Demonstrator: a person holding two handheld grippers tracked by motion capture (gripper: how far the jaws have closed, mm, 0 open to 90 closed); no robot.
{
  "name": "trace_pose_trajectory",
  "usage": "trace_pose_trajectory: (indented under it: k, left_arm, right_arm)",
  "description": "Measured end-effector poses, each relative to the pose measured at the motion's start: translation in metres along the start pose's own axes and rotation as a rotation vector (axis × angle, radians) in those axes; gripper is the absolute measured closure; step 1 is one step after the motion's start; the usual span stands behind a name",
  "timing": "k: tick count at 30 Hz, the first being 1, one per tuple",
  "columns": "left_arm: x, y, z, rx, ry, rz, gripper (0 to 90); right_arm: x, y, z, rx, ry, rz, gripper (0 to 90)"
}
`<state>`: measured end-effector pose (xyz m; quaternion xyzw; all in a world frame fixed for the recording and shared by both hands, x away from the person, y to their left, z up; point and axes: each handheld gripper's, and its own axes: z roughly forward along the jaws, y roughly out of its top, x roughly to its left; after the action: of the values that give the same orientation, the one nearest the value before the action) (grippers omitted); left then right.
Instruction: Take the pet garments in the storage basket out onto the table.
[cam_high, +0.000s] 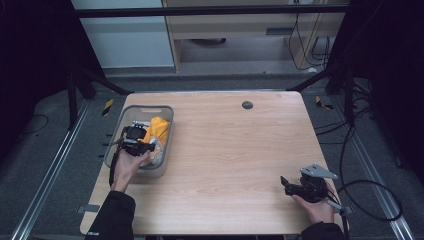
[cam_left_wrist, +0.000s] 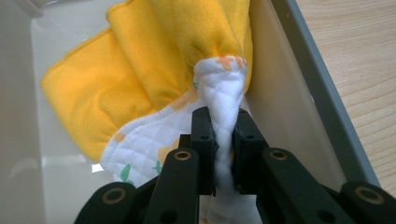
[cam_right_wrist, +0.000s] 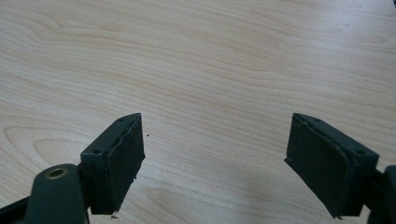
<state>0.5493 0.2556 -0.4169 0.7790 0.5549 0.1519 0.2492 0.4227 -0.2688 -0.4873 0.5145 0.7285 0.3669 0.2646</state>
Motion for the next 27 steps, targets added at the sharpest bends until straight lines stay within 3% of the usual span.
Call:
trace_pose_trajectory:
  k: [12,27]
  left_arm:
    - [0.008,0.003,-0.028,-0.061,-0.003,0.004,82.3]
    - [0.008,0.010,-0.064,-0.109,-0.013,0.050,82.5]
  right_arm:
    - [0.000,0.000,0.000,0.003,0.001,0.004,18.8]
    - [0.001,0.000,0.000,0.003,0.001,0.003,18.8]
